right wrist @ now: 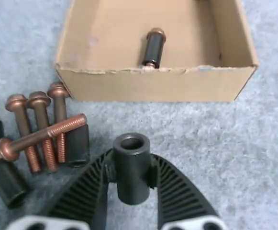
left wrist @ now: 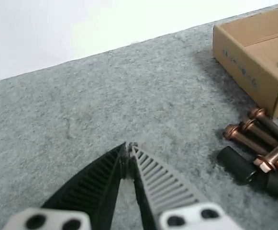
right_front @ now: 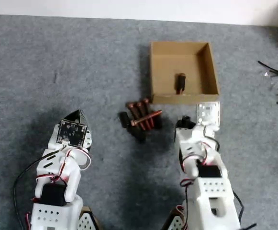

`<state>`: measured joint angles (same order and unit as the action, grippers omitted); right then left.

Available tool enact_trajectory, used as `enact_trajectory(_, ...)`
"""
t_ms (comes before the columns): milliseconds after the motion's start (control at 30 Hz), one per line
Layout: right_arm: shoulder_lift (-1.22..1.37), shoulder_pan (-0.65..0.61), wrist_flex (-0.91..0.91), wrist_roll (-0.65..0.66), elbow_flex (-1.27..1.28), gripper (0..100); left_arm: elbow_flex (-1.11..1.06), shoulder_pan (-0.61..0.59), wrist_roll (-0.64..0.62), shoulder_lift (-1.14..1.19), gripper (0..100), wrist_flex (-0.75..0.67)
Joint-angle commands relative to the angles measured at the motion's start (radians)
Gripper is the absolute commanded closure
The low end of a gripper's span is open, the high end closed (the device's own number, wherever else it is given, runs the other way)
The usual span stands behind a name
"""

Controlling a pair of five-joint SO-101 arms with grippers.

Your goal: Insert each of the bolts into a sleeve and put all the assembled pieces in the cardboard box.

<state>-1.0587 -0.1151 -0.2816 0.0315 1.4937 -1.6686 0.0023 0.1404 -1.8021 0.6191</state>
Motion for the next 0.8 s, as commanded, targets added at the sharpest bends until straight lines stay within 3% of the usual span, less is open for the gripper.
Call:
enact_trajectory(0,-0.108,-0.001,0.027,0.008,0.025,99.5,0.077,0.028,0.051,-0.002,96,-0.006)
enact_trajectory(133,-0.22,0.05,0.024,0.003,0.073,99.5,0.228,0.173,0.201,-0.001,96,0.199)
enact_trajectory(267,-0.323,0.067,0.022,0.002,0.133,99.5,0.32,0.355,0.239,0.105,96,0.229)
enact_trajectory(500,-0.481,0.091,0.021,0.003,0.216,99.5,0.648,0.464,0.321,0.756,96,0.176)
enact_trajectory(667,-0.542,0.093,-0.012,0.008,0.236,99.5,0.943,0.533,0.365,1.205,84,0.178)
enact_trajectory(767,-0.559,0.093,-0.021,0.008,0.236,99.5,1.07,0.547,0.381,1.394,83,0.178)
